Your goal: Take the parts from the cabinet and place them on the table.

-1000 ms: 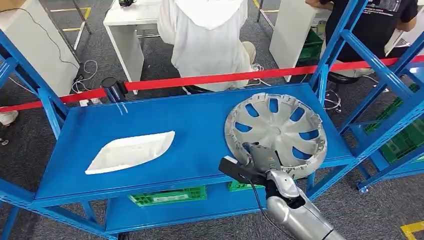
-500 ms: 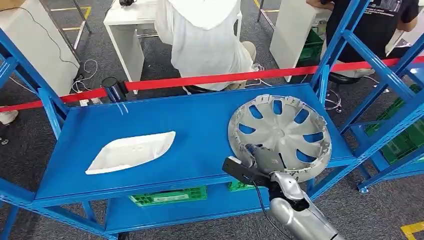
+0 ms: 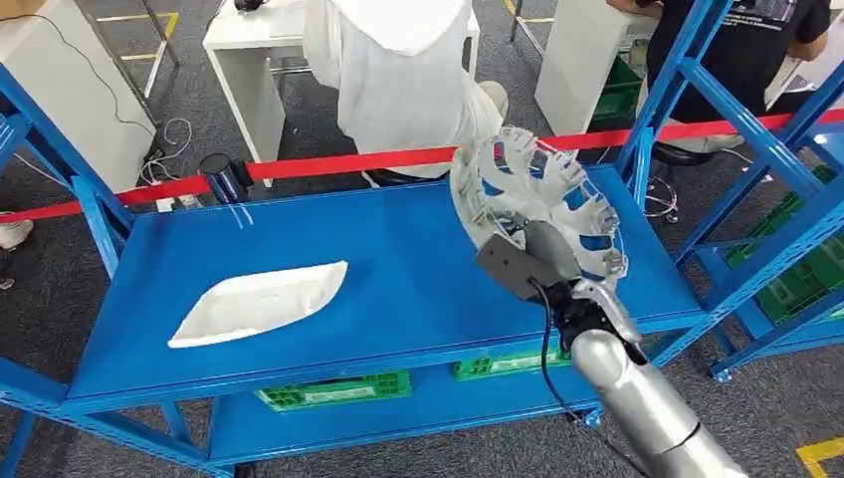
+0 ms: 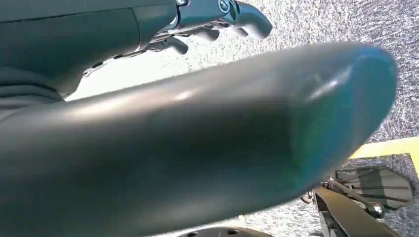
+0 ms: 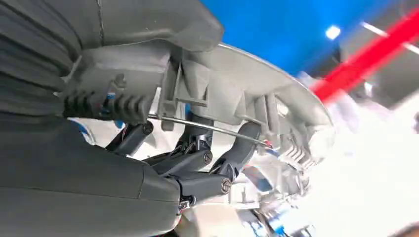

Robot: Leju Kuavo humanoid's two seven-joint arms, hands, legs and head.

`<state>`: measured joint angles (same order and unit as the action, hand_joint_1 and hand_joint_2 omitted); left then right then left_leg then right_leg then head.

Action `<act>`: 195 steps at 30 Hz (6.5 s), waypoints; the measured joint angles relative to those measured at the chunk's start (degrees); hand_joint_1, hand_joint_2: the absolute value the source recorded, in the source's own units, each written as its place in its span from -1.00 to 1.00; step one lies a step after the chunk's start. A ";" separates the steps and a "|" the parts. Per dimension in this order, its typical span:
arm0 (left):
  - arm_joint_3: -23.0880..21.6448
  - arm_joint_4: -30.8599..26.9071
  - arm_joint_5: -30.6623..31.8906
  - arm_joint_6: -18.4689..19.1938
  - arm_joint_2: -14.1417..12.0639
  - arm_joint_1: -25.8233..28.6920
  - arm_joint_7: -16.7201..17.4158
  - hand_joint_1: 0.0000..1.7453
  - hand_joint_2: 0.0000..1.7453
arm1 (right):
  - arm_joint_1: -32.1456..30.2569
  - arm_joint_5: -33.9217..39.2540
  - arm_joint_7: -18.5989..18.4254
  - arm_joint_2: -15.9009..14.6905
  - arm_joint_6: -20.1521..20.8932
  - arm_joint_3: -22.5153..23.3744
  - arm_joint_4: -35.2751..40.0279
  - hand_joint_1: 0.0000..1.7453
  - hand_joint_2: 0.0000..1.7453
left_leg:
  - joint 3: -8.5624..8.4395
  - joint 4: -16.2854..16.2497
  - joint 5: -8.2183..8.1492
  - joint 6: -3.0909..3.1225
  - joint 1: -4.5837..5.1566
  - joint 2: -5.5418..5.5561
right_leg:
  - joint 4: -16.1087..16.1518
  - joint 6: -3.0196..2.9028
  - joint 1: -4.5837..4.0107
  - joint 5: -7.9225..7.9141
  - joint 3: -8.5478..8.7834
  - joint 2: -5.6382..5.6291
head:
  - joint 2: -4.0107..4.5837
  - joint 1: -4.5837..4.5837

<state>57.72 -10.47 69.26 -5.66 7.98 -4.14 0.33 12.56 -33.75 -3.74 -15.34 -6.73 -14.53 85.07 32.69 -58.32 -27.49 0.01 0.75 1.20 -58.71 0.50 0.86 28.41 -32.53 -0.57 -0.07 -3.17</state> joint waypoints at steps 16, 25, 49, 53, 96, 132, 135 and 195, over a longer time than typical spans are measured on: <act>0.68 0.00 -0.35 -0.61 0.48 -0.08 -0.85 -1.00 1.00 | 7.45 0.85 5.27 -2.03 -6.06 0.11 7.78 1.00 1.00 | 0.18 0.00 -0.01 0.00 0.00 0.08 | -0.01 0.00 0.01 0.02 -0.18 0.05 | 0.00 0.02; 1.20 0.00 -0.50 -2.05 0.68 -0.10 -1.22 -1.00 1.00 | 4.38 -0.20 7.96 -2.12 -10.71 -0.11 14.88 1.00 1.00 | 0.18 0.01 -0.02 0.00 0.00 0.03 | 0.00 -0.01 0.00 0.06 -0.17 0.04 | 0.00 0.00; 4.24 -0.02 -4.15 -2.95 0.77 -0.13 -1.79 -1.00 1.00 | -1.69 -6.65 6.53 0.11 -12.57 -3.96 21.38 1.00 1.00 | 0.19 0.01 -0.02 0.00 0.00 0.10 | -0.01 -0.01 0.00 0.08 -0.15 0.07 | 0.00 0.00; 4.63 -0.02 -4.11 -2.03 0.77 -0.14 -0.92 -1.00 1.00 | -3.41 -7.72 5.53 0.09 -12.92 -4.22 22.56 1.00 1.00 | 0.19 0.01 -0.02 0.00 0.00 0.07 | -0.01 -0.01 0.00 0.08 -0.16 0.06 | 0.00 0.00; 7.06 -0.35 -5.53 -1.16 0.96 -0.59 -0.20 -1.00 1.00 | -3.61 -9.25 5.90 2.49 -6.47 -4.42 24.76 1.00 1.00 | 8.56 -17.21 -8.84 -2.73 -0.72 -0.68 | -1.05 -2.21 0.39 -0.53 -1.70 0.76 | 0.00 0.22; 7.87 -0.48 -3.39 -1.60 1.33 -1.05 1.42 -1.00 1.00 | -4.16 -5.60 7.54 0.22 -8.83 -4.59 21.55 1.00 1.00 | -4.29 -2.72 -3.46 -1.99 -0.91 -0.73 | -0.90 -1.07 0.16 -3.90 -4.94 0.99 | 0.00 0.09; 7.82 -0.46 -2.95 -1.55 1.27 -1.08 1.20 -1.00 1.00 | -5.43 -4.83 7.95 -1.27 -10.21 -3.94 21.68 1.00 1.00 | -5.90 1.14 -4.23 -0.87 -0.25 -0.62 | -0.24 -0.01 0.32 -5.57 -4.93 1.20 | 0.00 0.24; 7.82 -0.35 -2.60 -0.98 1.22 -1.45 0.39 -1.00 1.00 | -1.67 -7.17 9.44 0.07 -9.66 -3.30 18.12 1.00 1.00 | -6.76 1.52 -5.00 -0.70 -0.26 -0.85 | 0.04 -0.44 -0.02 -5.54 -5.28 1.31 | 0.00 0.02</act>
<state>65.55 -10.82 66.66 -6.64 9.20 -5.59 0.72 10.89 -40.92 5.70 -15.28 -16.39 -17.84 103.19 25.92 -56.80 -32.49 -0.69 0.50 0.35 -58.66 0.07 0.83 22.87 -37.81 0.74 -0.07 -3.15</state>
